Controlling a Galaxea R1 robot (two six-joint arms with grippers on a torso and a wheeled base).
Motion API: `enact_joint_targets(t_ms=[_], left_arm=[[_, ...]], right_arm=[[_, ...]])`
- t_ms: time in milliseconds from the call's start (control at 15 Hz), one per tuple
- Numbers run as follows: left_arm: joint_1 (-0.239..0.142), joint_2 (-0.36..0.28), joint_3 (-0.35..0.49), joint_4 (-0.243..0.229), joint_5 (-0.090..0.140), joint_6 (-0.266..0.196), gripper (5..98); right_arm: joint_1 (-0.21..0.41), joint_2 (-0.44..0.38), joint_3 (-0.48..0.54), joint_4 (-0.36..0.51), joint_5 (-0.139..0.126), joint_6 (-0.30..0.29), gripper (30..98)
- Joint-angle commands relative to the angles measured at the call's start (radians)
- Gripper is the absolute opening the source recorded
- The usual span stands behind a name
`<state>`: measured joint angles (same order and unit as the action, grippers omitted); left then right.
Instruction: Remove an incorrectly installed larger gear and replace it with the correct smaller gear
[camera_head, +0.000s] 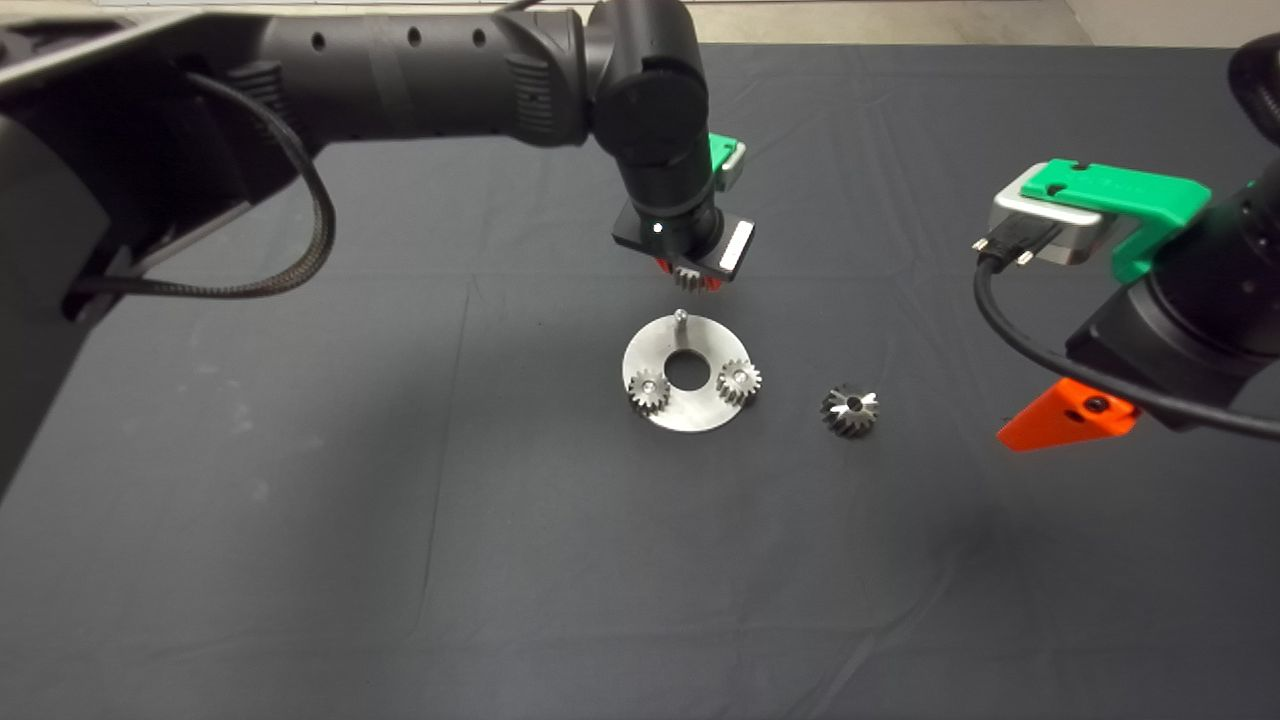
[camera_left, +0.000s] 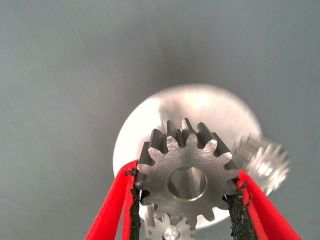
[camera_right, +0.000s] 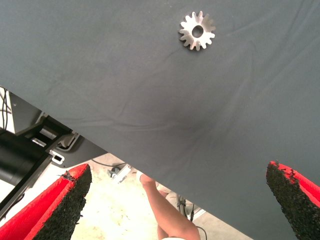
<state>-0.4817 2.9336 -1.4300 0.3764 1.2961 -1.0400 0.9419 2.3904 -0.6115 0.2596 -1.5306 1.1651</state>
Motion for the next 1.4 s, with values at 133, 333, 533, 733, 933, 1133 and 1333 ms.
enact_joint_targets(t_ms=[133, 333, 533, 733, 933, 1133, 1333], left_arm=[[0.006, 0.006, 0.027, 0.062, 0.033, -0.017, 35.3], [0.006, 0.009, 0.024, 0.091, 0.064, -0.017, 35.3], [0.006, 0.014, 0.018, 0.114, 0.086, -0.018, 35.3], [0.006, 0.016, 0.018, 0.133, 0.088, -0.020, 35.3], [0.006, 0.018, 0.016, 0.142, 0.088, -0.020, 35.3], [0.008, 0.022, 0.005, 0.142, 0.088, -0.020, 35.3], [0.008, 0.025, -0.014, 0.142, 0.083, -0.020, 35.3]], right_arm=[[0.025, -0.001, -0.002, 0.030, -0.012, 0.002, 92.3], [0.025, -0.001, 0.000, 0.030, -0.012, 0.002, 92.3], [0.025, -0.001, -0.002, 0.030, -0.013, 0.002, 92.3], [0.025, -0.001, -0.002, 0.030, -0.011, 0.002, 92.3], [0.025, -0.001, -0.001, 0.030, -0.011, 0.004, 92.3], [0.025, -0.001, 0.000, 0.032, -0.011, 0.004, 92.3], [0.025, -0.001, 0.000, 0.032, -0.011, 0.004, 92.3]])
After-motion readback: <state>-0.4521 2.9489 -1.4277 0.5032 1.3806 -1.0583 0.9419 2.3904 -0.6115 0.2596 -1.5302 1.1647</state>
